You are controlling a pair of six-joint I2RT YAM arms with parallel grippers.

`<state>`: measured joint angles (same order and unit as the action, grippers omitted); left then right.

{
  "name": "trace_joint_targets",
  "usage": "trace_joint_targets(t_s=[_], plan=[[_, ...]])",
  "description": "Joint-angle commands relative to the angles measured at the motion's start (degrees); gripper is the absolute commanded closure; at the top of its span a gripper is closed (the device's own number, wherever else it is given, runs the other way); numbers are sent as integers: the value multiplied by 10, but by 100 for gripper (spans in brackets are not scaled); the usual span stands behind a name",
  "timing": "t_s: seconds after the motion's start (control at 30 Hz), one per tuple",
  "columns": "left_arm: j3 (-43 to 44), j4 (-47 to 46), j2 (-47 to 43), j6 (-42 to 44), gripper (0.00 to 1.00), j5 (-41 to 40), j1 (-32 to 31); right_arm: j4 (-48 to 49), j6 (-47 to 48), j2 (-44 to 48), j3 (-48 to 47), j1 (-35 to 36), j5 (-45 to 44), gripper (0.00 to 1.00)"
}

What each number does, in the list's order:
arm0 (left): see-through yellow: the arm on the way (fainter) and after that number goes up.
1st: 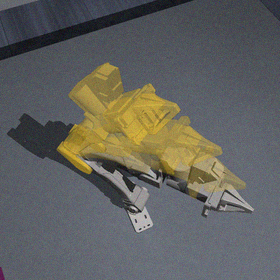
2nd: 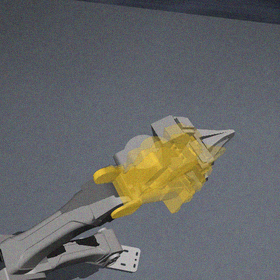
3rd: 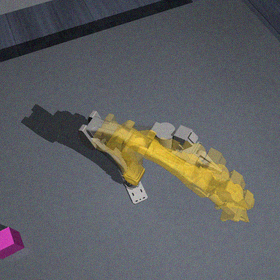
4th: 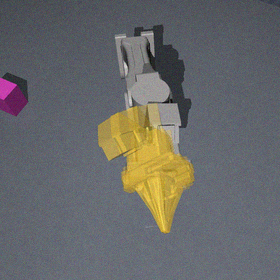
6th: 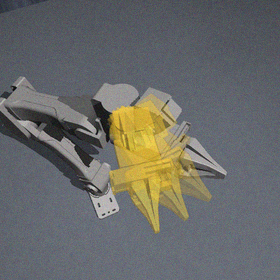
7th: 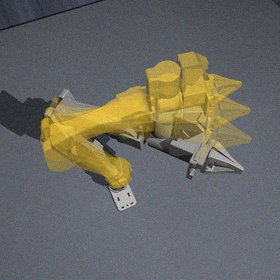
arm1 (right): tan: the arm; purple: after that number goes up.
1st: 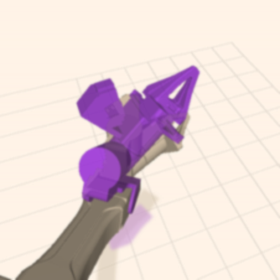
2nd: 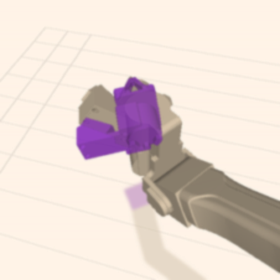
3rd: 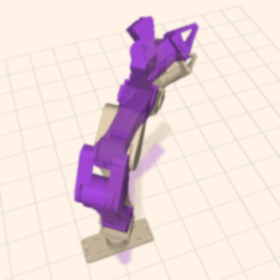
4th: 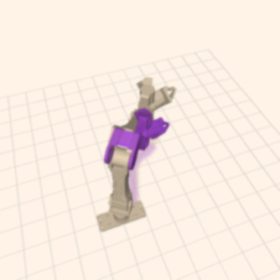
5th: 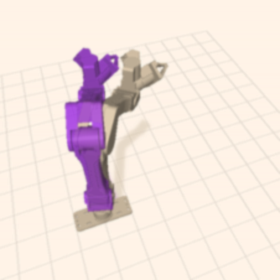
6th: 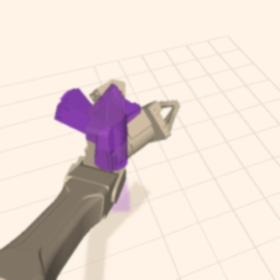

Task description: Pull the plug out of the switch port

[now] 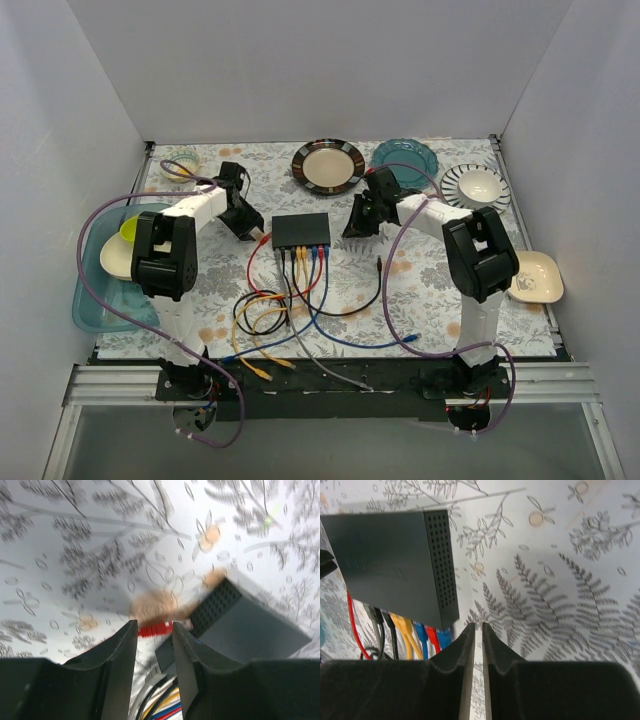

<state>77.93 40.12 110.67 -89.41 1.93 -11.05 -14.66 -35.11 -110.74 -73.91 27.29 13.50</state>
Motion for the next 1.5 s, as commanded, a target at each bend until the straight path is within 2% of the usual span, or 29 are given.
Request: trace_joint_targets(t_s=[0.0,0.2,0.37,0.57,0.7,0.87,0.9,0.97,1.0,1.07,1.1,1.17,1.27,1.37,1.47], plan=[[23,-7,10,-8,66,-2,14,31,-31,-43,-56,1,21,82],[32,-57,51,8,70,80,11,36,-41,-90,-72,-8,42,82],[71,-65,69,25,70,103,2,29,-28,-84,-55,-22,39,82],[91,-101,123,34,69,188,-35,33,-21,-59,-5,-38,40,82],[94,-118,138,28,69,188,-75,46,-22,-36,33,-47,39,83],[77,-121,105,-7,67,126,-65,39,-15,-4,43,-65,21,83],[65,-122,94,-19,66,93,-58,38,-14,5,44,-66,14,82],[49,-135,58,-30,55,67,-50,33,-10,33,47,-70,-5,82],[38,-145,47,-39,51,64,-42,32,-7,41,51,-72,-5,83],[9,-173,24,-47,34,69,-35,31,-7,54,59,-71,6,82],[4,-177,23,-51,28,69,-31,31,-13,55,66,-70,13,83],[7,-177,31,-44,25,101,-31,33,-16,51,72,-71,23,83],[1,-165,59,-49,31,155,-34,35,-20,31,74,-71,31,84],[-37,-175,47,-52,38,164,-41,26,-20,2,54,-71,36,84],[-72,-188,23,-52,41,171,-49,21,-18,-24,34,-70,36,85]])
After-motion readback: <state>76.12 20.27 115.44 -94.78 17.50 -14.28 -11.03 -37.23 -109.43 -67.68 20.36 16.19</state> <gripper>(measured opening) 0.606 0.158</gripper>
